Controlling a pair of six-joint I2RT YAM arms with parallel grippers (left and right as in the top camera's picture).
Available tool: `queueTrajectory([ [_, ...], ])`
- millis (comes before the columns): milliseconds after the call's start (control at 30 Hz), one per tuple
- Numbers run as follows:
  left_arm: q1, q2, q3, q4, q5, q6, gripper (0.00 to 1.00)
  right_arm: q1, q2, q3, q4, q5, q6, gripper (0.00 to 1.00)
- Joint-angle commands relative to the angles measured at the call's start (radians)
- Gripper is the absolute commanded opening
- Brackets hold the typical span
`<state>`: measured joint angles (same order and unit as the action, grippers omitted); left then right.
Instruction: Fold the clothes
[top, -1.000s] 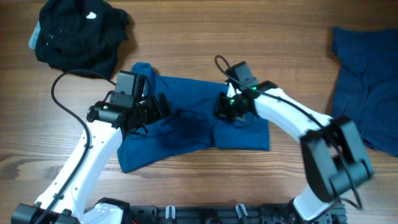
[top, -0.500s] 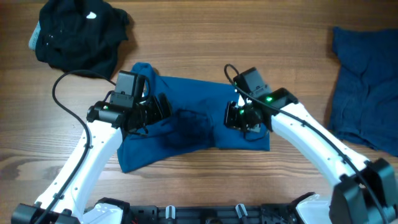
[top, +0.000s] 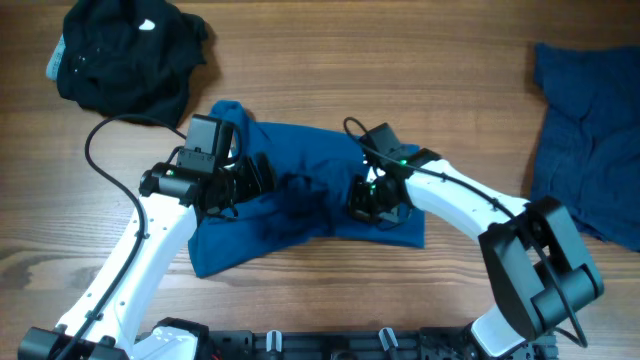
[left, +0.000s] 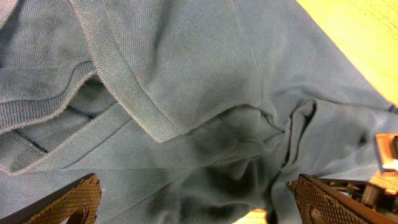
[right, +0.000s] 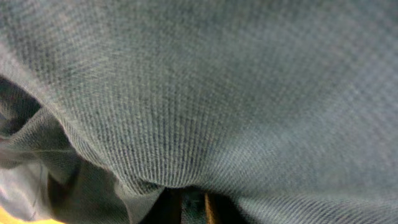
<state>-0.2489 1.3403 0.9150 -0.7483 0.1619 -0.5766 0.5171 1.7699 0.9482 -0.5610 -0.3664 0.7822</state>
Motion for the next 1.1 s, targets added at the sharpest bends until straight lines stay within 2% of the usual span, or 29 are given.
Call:
queueTrajectory([
  [0,0.005,-0.02,-0.005,0.006,0.011,0.024,1.0,0.079,0.032,-0.01,0.033,-0.064,0.009,0.08],
  [200,0.005,-0.02,-0.005,0.006,0.012,0.024,1.0,0.08,-0.026,-0.01,-0.041,0.064,0.059,0.08],
  [300,0.005,-0.02,-0.005,0.006,0.012,0.024,1.0,0.042,-0.068,-0.01,-0.097,0.139,0.054,0.19],
  [400,0.005,-0.02,-0.005,0.006,0.012,0.024,1.0,-0.015,-0.085,-0.01,-0.131,0.137,0.021,0.18],
  [467,0.005,-0.02,-0.005,0.006,0.012,0.027,1.0,-0.046,-0.094,-0.01,-0.151,0.134,0.002,0.14],
  [633,0.005,-0.02,-0.005,0.001,0.012,0.069,1.0,-0.1,-0.125,-0.01,-0.175,0.182,-0.03,0.18],
  [767,0.005,-0.02,-0.005,0.007,0.012,0.068,1.0,-0.122,-0.138,-0.01,-0.186,0.104,-0.085,0.18],
  [1067,0.005,-0.02,-0.005,0.01,0.015,0.068,1.0,-0.12,-0.137,-0.01,-0.164,0.124,-0.146,0.34],
])
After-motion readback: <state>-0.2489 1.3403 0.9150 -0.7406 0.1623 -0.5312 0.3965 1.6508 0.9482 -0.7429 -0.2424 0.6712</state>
